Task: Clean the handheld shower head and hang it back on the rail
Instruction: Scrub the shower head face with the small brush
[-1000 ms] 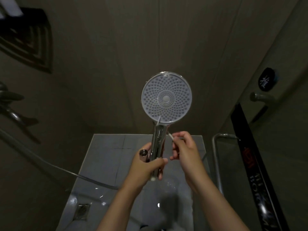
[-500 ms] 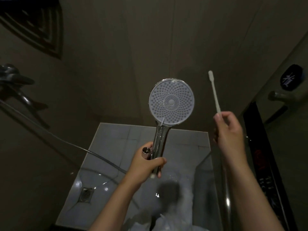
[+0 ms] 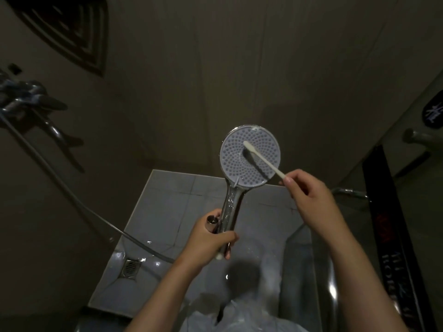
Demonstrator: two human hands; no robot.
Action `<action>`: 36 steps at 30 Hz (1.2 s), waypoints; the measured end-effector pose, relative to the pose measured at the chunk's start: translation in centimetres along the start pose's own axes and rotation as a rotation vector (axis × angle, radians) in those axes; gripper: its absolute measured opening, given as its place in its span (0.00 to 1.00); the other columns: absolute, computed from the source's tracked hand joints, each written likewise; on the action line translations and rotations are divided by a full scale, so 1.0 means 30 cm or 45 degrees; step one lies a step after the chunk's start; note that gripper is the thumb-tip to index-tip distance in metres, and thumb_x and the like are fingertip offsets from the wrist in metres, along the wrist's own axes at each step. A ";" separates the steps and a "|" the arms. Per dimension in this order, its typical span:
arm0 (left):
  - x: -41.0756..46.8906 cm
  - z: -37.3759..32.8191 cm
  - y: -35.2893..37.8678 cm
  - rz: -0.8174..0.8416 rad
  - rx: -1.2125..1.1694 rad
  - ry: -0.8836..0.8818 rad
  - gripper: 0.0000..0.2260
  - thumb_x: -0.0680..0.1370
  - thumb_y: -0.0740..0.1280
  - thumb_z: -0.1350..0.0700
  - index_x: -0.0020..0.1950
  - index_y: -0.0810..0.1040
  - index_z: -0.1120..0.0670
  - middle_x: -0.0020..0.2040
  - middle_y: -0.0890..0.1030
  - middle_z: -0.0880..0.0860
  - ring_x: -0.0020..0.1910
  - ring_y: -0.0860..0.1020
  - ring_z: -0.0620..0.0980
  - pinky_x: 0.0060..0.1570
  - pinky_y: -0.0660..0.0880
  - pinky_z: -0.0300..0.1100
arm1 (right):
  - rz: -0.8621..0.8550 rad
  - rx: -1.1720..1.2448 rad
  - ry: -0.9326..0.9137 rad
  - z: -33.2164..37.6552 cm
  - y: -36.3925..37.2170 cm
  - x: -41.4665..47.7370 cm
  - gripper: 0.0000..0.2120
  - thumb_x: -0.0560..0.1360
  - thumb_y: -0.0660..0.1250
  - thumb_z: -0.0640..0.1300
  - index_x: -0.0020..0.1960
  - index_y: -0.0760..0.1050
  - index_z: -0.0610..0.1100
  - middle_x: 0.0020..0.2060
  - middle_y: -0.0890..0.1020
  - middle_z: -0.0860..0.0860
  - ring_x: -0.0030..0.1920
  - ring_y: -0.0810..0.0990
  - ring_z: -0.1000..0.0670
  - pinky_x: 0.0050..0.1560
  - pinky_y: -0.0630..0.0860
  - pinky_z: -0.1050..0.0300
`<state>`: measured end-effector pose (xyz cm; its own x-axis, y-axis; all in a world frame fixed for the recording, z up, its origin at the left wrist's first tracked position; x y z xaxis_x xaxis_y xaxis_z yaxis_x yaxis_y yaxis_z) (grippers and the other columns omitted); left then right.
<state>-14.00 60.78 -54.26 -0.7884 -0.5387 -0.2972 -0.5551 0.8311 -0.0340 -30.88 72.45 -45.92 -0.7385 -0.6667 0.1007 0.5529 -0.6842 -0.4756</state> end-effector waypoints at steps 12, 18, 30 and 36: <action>-0.043 -0.026 0.030 0.130 0.018 0.053 0.10 0.70 0.67 0.72 0.42 0.69 0.61 0.28 0.72 0.57 0.20 0.71 0.52 0.22 0.70 0.37 | -0.331 -0.484 0.036 0.033 -0.116 0.007 0.08 0.78 0.60 0.53 0.42 0.71 0.53 0.28 0.74 0.54 0.32 0.73 0.48 0.32 0.64 0.56; -0.045 -0.016 0.026 0.108 0.026 0.040 0.10 0.70 0.67 0.72 0.41 0.69 0.60 0.27 0.72 0.53 0.21 0.72 0.52 0.23 0.69 0.37 | -0.534 -0.422 0.115 0.027 -0.134 0.014 0.10 0.79 0.58 0.51 0.46 0.75 0.47 0.36 0.80 0.46 0.40 0.77 0.41 0.37 0.68 0.54; -0.057 0.004 0.006 0.065 -0.020 0.025 0.08 0.70 0.67 0.70 0.46 0.70 0.67 0.27 0.73 0.55 0.19 0.72 0.51 0.22 0.69 0.37 | 0.028 -0.101 -0.070 0.055 -0.017 0.015 0.09 0.76 0.64 0.48 0.38 0.76 0.50 0.29 0.76 0.53 0.31 0.71 0.57 0.35 0.69 0.56; -0.068 0.003 0.008 0.082 -0.052 0.027 0.10 0.70 0.69 0.68 0.46 0.70 0.66 0.28 0.74 0.55 0.20 0.72 0.51 0.23 0.70 0.37 | -0.093 -0.335 0.000 0.028 -0.051 0.002 0.09 0.75 0.63 0.54 0.40 0.76 0.51 0.31 0.79 0.52 0.36 0.78 0.49 0.38 0.76 0.49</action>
<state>-12.50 62.08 -53.75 -0.8280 -0.4875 -0.2771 -0.5131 0.8580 0.0240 -31.44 73.20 -44.45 -0.7726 -0.6186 0.1428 0.3790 -0.6299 -0.6780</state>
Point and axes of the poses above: each hand's wrist, its own x-axis towards the middle knuckle, its own y-axis out of the palm, z = x × y, the point moved 10 cm from there along x, towards the middle knuckle
